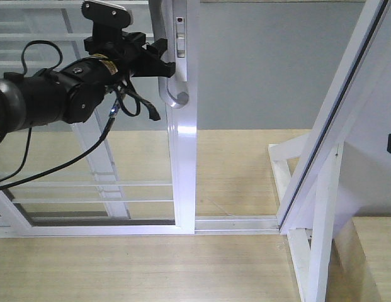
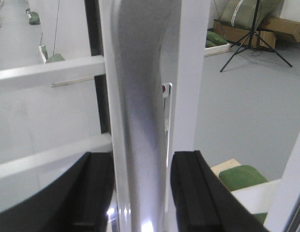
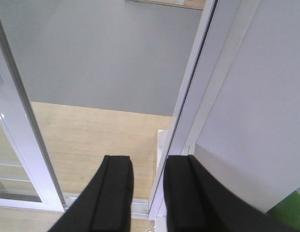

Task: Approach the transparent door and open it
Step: 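Grasp the handle with the left gripper and slide the door farther open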

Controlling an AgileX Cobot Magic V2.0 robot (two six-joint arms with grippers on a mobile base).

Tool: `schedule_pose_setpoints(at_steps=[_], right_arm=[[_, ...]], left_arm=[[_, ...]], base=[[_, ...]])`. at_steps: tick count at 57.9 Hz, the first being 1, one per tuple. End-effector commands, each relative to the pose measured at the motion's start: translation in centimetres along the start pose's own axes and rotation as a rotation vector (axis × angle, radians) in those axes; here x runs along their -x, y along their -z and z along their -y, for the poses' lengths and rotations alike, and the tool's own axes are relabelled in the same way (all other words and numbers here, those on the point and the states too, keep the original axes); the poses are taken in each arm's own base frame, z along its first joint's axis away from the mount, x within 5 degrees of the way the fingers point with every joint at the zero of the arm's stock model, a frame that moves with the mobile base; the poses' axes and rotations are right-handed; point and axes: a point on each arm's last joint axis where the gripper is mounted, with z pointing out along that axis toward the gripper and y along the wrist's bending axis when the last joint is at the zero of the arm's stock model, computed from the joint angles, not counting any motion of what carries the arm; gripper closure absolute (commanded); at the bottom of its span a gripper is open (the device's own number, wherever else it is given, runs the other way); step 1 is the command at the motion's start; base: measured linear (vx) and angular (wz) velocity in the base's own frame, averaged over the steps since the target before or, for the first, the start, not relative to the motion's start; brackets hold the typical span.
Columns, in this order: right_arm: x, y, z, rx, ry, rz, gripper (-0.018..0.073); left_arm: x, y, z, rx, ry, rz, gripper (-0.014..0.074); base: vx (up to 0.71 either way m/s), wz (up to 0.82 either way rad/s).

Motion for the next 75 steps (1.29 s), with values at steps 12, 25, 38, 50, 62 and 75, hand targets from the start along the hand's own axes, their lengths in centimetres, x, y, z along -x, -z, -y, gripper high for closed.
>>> schedule_pose_setpoints(at_steps=[12, 25, 38, 50, 62, 75], right_arm=[[1.5, 0.4, 0.3, -0.018, 0.012, 0.100, 0.0295], [1.5, 0.4, 0.3, -0.017, 0.007, 0.100, 0.0295], [1.5, 0.4, 0.3, -0.017, 0.007, 0.100, 0.0295], [1.5, 0.3, 0.3, -0.016, 0.008, 0.096, 0.0295], [1.5, 0.3, 0.3, -0.016, 0.008, 0.096, 0.0295], [1.5, 0.3, 0.3, -0.016, 0.009, 0.096, 0.0295]], left_arm=[[4.6, -1.4, 0.1, -0.007, 0.005, 0.211, 0.0176], [4.1, -1.5, -1.7, 0.065, 0.118, 0.175, 0.0176], [5.1, -0.1, -3.6, 0.113, 0.134, 0.090, 0.0176], [6.5, 1.3, -4.8, 0.143, 0.115, 0.080, 0.0176], [6.9, 2.2, -6.6, 0.184, 0.126, 0.055, 0.0177], [7.0, 2.9, -8.3, 0.225, 0.137, 0.016, 0.0177]], base=[[0.00, 0.00], [0.00, 0.00], [0.00, 0.00], [0.00, 0.00], [0.00, 0.00], [0.00, 0.00]])
